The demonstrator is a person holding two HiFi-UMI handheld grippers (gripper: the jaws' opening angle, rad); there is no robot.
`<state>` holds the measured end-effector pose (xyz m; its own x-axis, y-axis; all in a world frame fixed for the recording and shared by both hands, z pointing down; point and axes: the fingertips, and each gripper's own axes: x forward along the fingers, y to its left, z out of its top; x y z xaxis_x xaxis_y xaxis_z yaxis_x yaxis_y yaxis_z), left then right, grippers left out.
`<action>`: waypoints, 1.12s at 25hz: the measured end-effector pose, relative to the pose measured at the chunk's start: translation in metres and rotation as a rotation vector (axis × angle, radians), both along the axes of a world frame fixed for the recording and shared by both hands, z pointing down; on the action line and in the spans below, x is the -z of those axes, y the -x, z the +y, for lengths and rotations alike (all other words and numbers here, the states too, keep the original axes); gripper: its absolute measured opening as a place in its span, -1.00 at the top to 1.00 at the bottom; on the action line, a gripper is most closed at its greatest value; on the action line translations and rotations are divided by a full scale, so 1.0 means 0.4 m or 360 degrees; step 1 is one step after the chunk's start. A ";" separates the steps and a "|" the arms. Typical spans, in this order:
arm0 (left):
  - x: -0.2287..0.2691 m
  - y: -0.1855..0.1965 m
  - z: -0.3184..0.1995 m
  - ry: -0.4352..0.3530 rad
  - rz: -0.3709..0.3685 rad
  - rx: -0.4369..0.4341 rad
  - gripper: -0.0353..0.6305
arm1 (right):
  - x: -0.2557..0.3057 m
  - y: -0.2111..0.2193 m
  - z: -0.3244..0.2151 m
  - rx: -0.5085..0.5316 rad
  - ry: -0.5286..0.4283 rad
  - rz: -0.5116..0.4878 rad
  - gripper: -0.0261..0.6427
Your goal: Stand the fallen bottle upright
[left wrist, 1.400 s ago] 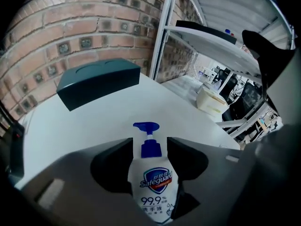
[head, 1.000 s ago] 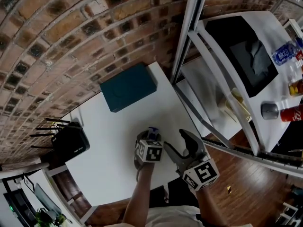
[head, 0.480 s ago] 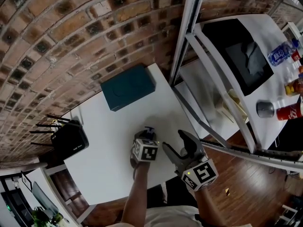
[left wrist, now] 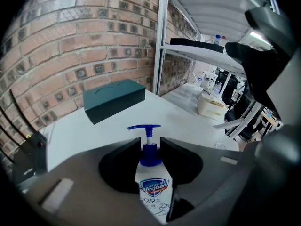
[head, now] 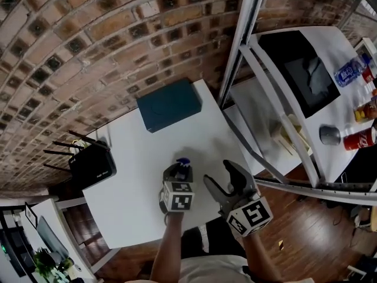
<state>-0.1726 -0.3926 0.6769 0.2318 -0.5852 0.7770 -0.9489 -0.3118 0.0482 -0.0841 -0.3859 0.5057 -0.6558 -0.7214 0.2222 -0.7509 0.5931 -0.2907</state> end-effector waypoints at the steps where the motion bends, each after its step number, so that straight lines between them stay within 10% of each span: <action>1: 0.011 0.008 0.008 -0.0027 0.0002 0.0021 0.46 | 0.002 0.009 0.008 0.0013 -0.0003 0.0000 0.11; 28: 0.124 0.083 0.283 -0.0718 0.0160 0.0194 0.46 | 0.083 0.139 0.215 0.0102 -0.0137 0.0045 0.11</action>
<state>-0.2057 -0.2793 0.6273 0.2011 -0.8868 0.4161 -0.9775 -0.2091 0.0268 -0.1397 -0.2998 0.4726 -0.6955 -0.6955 0.1803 -0.7178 0.6619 -0.2160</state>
